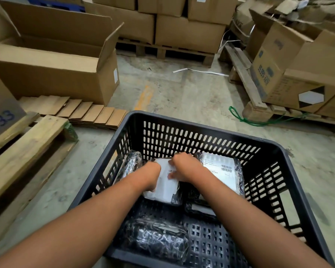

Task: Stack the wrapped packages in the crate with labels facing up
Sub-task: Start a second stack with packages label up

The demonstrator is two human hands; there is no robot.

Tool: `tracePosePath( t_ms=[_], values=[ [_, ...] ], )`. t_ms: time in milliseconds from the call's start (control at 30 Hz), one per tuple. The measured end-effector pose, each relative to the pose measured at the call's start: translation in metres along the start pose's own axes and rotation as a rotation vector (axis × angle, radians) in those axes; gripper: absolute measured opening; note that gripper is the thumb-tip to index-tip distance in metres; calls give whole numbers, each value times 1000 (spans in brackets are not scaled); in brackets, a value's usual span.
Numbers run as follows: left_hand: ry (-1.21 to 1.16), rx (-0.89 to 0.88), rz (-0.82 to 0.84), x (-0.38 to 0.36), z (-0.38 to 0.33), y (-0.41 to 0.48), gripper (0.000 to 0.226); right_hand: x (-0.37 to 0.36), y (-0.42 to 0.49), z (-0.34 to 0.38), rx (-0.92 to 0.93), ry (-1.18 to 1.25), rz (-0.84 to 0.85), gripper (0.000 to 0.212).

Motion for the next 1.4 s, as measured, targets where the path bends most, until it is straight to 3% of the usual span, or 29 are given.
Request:
tracePosePath(
  t_ms=[133, 200, 367, 433, 567, 700, 833, 933, 1133, 1267, 1400],
  values=[
    [21, -10, 13, -10, -6, 6, 96, -23, -4, 8, -113, -425, 133, 126],
    [16, -6, 24, -12, -2, 10, 101, -30, 0, 11, -163, -446, 159, 135],
    [-2, -4, 51, -24, -2, 16, 102, -34, 0, 8, -149, -481, 120, 121],
    [-12, 23, 43, -29, -2, 18, 101, -38, -3, 10, -180, -528, 153, 119],
    [-66, 41, 6, -34, 3, 23, 107, -49, -9, 15, -225, -617, 282, 91],
    [-69, 32, 8, -42, 8, 30, 98, -56, -14, 15, -223, -733, 326, 97],
    [-99, 19, -4, -45, 8, 33, 96, -53, -14, 17, -182, -692, 350, 86],
    [-148, 0, -12, -43, 9, 30, 102, -49, -18, 19, -132, -625, 354, 66],
    [-170, -45, -84, -24, 7, 23, 98, -27, -22, 12, -47, -409, 118, 36],
    [-287, -54, -161, 0, 11, 9, 70, -5, -31, 5, 39, -249, 6, 33],
    [-396, -71, -275, 39, 16, -7, 66, 9, -42, 4, 37, 39, -140, 40]
  ],
)
Point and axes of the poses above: each hand's wrist, its own y-axis towards the middle knuckle, its own x-axis out of the back of the hand, z = x × y, the point moved 4 cm from there along y, towards the middle knuckle, and after that the axes turned 5 degrees about -z, right-handed, at the moved point
